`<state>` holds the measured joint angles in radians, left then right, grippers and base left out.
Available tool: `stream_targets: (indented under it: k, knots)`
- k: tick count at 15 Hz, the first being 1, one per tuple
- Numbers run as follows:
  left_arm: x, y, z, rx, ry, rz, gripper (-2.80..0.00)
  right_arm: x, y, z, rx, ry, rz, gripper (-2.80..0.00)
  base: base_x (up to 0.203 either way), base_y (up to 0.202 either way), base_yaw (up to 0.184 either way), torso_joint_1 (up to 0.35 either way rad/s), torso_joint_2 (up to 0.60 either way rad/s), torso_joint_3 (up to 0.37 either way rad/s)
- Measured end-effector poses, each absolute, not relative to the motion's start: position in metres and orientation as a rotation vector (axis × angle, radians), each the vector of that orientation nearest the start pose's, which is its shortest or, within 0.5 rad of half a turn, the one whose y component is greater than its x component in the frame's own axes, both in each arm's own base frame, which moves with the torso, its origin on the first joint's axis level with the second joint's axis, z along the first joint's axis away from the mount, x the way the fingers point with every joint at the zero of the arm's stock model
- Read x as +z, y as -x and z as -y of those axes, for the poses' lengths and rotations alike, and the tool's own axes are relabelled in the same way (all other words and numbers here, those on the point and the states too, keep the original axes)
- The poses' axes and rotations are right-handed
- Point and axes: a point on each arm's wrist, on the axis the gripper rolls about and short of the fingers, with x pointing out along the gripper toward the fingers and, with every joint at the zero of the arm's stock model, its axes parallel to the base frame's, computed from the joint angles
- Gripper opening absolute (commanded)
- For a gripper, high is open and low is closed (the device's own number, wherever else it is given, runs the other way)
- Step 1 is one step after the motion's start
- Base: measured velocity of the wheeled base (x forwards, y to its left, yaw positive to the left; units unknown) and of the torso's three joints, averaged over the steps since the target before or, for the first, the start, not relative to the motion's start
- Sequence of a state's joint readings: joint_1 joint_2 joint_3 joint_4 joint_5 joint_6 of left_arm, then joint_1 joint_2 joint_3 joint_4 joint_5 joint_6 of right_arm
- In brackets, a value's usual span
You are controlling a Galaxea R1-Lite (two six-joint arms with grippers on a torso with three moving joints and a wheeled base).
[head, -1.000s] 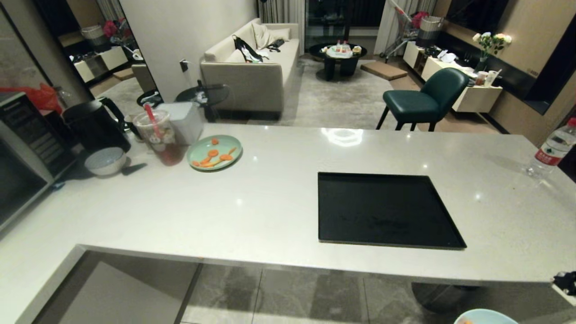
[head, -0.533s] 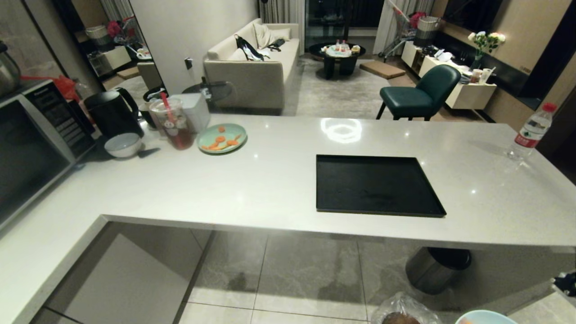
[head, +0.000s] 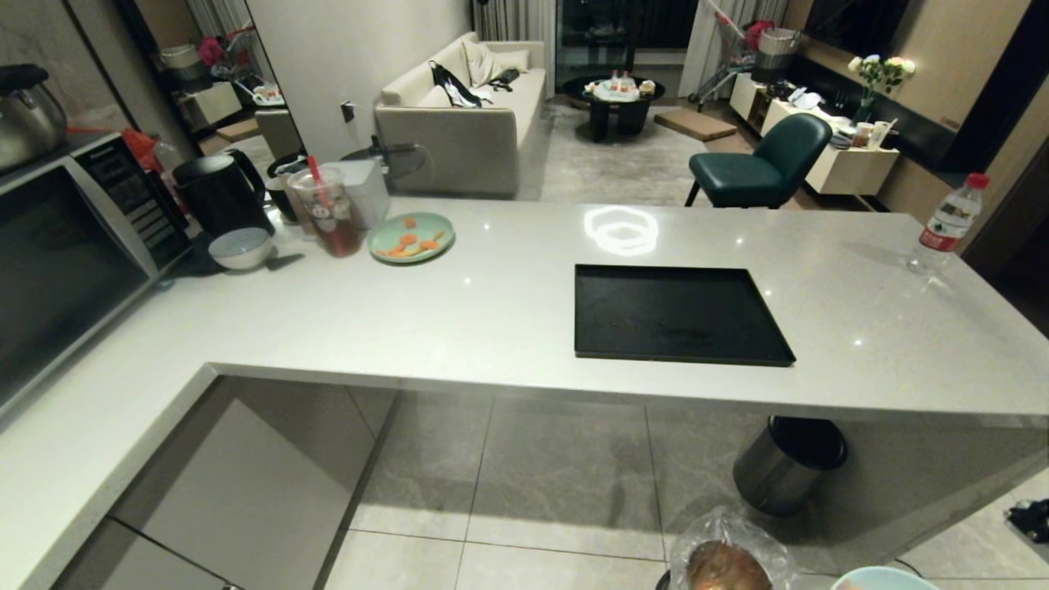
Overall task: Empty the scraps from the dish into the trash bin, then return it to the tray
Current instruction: Move the bowl over the trash can
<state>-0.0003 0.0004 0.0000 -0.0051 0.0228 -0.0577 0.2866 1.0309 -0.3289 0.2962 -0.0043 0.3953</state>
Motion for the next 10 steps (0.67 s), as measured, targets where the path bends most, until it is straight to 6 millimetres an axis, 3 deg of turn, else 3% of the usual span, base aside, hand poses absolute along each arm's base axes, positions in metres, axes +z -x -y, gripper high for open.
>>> stream_targets:
  k: [10]
  knots:
    - [0.0761,0.0228,-0.0005,0.022,0.057,0.006,-2.80,0.1227,-0.0849,-0.0250,0.066,-0.216,-0.994,-2.80,0.000,0.000,0.000,0.000,0.00,0.000]
